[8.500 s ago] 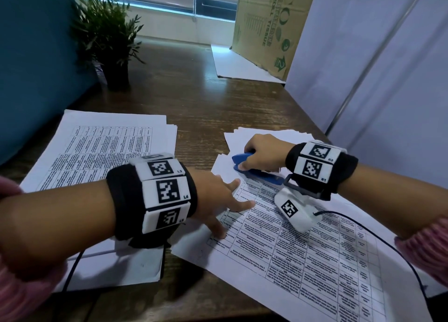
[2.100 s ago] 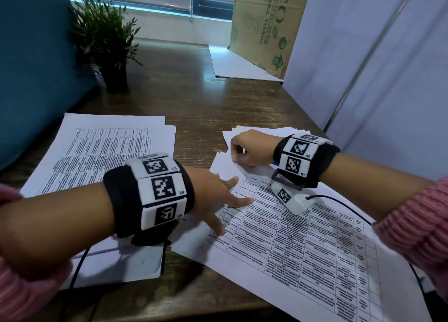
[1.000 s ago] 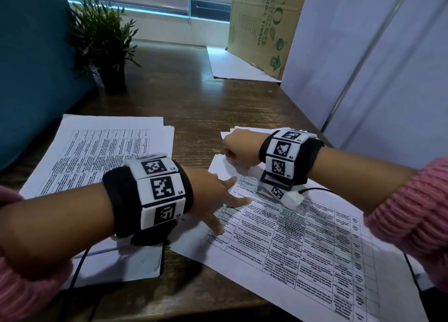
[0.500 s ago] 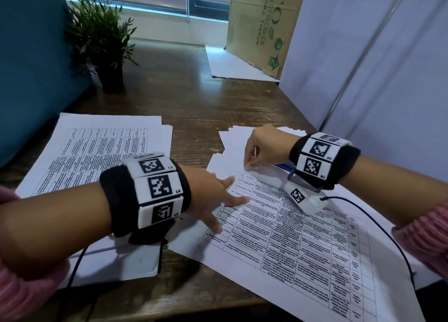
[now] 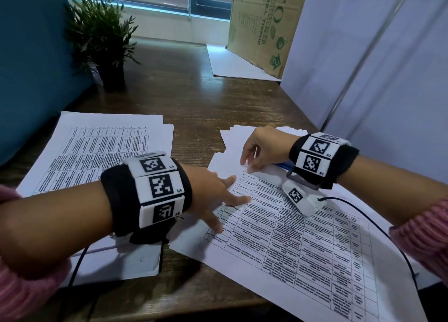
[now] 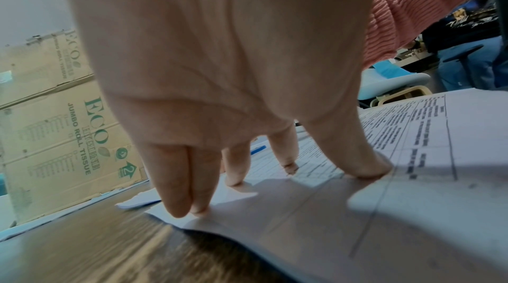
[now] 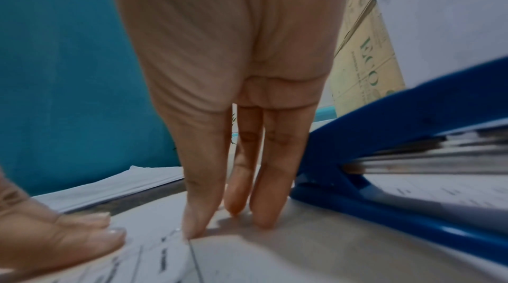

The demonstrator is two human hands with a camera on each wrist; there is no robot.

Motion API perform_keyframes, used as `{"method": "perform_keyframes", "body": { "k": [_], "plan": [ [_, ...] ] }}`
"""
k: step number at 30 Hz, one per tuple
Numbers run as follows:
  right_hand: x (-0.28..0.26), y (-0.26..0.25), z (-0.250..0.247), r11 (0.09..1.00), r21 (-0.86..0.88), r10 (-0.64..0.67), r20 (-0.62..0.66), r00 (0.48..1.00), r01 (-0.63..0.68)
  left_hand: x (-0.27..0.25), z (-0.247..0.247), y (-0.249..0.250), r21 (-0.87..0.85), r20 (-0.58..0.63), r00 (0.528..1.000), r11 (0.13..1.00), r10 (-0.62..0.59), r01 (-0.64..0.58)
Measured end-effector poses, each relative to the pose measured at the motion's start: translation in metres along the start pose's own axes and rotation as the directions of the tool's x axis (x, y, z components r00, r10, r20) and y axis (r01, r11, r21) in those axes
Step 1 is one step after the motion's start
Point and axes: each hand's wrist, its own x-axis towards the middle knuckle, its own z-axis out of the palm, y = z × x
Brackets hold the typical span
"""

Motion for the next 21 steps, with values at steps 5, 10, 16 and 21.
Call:
{"method": "perform_keyframes", "body": {
  "k": [5,10,16,21],
  "plan": [
    [0.003,0.003,0.004,0.996,0.092,0.018,-0.018,1.000,-0.016,0.000,0.000,0.000,-0.007,0.005,1.000,1.000,0.004,-0.004],
    [0.004,0.005,0.004,0.987,0.158,0.026,0.002,1.000,-0.026,-0.001,0.000,0.000,-0.003,0.006,1.000,1.000,0.008,-0.008],
    [0.009,0.009,0.005,0.979,0.192,0.058,0.078,0.995,-0.072,-0.001,-0.002,0.002,-0.005,0.008,1.000,1.000,-0.002,0.002],
    [0.013,0.011,0.004,0.970,0.205,0.091,0.183,0.979,-0.128,-0.003,-0.002,0.003,-0.004,0.006,1.000,1.000,0.000,0.000]
  ]
}}
